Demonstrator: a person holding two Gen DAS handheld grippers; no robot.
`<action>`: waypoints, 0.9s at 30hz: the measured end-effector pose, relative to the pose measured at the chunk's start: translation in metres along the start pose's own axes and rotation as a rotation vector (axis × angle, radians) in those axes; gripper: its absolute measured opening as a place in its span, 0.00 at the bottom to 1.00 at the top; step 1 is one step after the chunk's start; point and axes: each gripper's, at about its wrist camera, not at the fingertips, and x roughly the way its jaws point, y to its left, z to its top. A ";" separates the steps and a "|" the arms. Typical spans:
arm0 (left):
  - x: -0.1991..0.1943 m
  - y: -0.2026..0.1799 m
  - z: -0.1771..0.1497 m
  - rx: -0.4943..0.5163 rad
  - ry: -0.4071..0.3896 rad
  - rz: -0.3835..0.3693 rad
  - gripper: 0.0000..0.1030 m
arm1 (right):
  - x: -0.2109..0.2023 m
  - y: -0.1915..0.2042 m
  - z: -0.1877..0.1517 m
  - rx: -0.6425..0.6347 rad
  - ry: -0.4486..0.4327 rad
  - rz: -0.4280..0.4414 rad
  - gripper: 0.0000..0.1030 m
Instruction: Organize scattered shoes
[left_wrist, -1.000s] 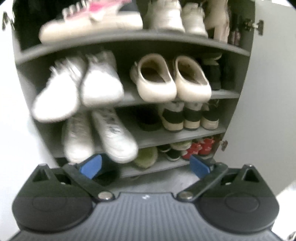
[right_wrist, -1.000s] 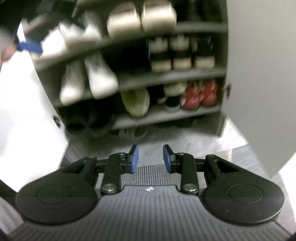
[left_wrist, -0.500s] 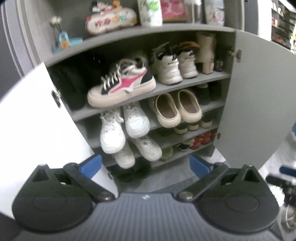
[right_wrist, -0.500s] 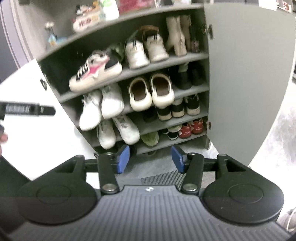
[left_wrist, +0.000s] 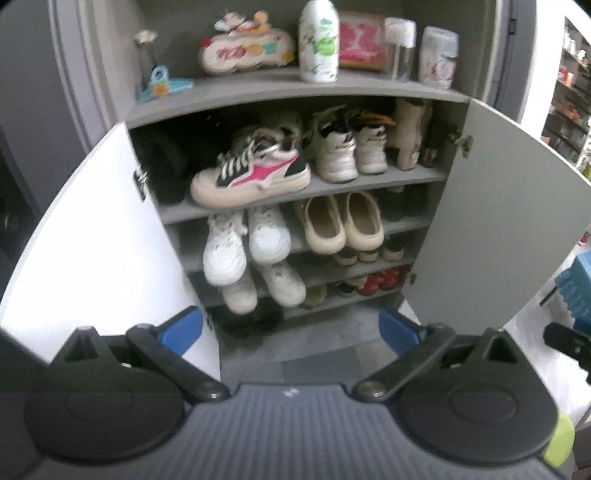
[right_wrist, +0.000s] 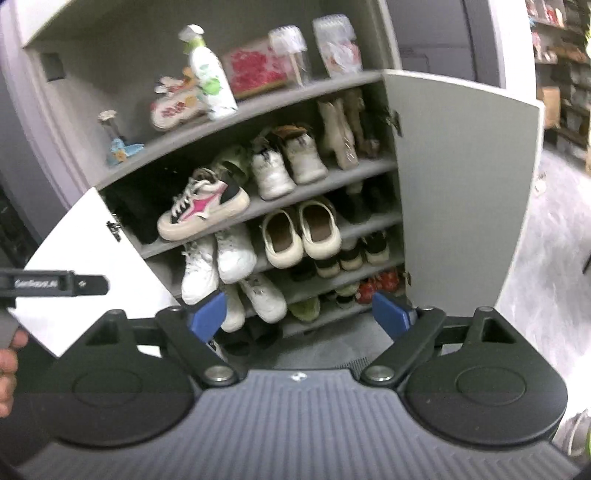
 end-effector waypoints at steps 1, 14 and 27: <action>0.004 0.002 0.001 -0.005 0.018 -0.008 1.00 | 0.002 -0.002 0.001 0.014 0.012 -0.001 0.86; 0.101 -0.017 0.086 0.030 0.030 -0.180 0.99 | 0.041 0.004 0.079 -0.068 -0.006 -0.117 0.86; 0.133 -0.043 0.125 0.052 0.014 -0.137 0.99 | 0.056 -0.062 0.212 -0.296 -0.081 -0.308 0.85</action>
